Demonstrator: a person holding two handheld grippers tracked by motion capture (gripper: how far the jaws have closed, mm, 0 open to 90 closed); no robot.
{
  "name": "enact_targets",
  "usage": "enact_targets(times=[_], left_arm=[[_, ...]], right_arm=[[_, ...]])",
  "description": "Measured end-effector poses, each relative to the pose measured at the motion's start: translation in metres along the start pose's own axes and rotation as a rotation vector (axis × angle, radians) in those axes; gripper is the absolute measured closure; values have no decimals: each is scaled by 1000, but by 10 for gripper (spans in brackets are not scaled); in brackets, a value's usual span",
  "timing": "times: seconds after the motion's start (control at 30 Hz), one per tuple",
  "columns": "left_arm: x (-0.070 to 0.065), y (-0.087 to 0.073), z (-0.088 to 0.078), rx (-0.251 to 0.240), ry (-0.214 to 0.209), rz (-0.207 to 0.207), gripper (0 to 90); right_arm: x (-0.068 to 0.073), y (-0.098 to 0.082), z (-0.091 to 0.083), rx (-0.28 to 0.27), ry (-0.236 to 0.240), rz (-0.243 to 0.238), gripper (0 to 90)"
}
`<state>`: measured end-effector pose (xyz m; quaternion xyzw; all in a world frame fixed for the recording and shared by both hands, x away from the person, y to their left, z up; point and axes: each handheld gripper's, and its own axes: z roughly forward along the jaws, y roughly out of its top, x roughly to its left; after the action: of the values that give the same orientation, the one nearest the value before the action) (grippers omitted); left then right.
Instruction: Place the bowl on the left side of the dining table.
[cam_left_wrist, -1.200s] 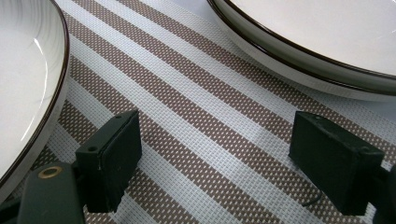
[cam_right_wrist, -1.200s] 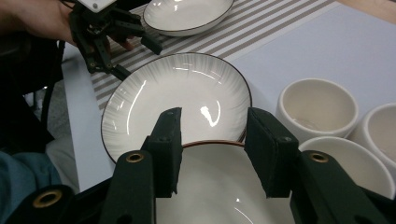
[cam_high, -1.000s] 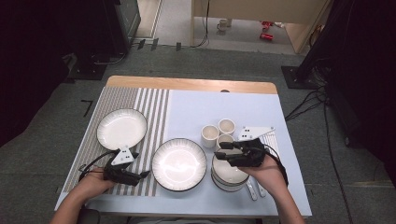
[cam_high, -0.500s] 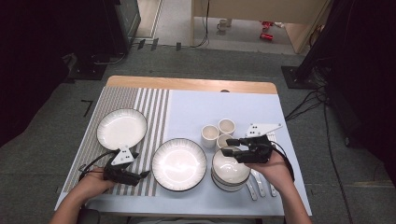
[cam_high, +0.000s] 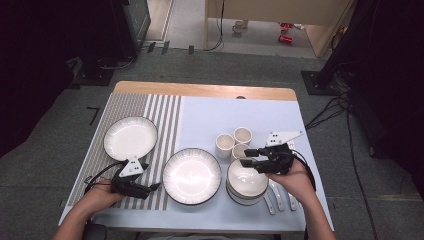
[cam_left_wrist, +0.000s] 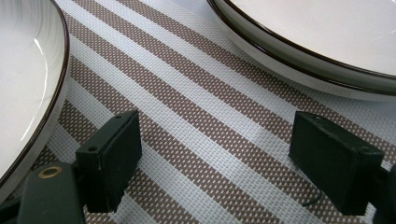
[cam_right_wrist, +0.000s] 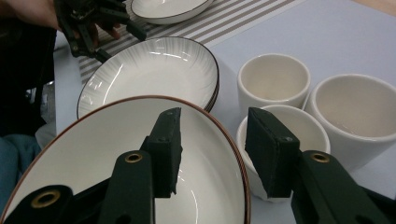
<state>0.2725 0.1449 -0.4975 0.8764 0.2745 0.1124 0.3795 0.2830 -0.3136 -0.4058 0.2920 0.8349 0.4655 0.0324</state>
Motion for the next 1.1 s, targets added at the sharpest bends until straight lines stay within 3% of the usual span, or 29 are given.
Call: enact_targets(times=[0.17,0.53,0.77,1.0,1.1], left_arm=[[0,0,0,3,0,2,169],[0,0,0,3,0,2,169],[0,0,0,3,0,3,169],[0,0,0,3,0,3,169],[0,0,0,3,0,3,169]], right_arm=[[-1,-3,2,21,-31,-37,555],[-10,-7,1,6,19,15,661],[-13,-13,1,46,10,-1,741],[-15,-17,7,102,24,-5,772],[-17,-18,8,96,47,2,802]])
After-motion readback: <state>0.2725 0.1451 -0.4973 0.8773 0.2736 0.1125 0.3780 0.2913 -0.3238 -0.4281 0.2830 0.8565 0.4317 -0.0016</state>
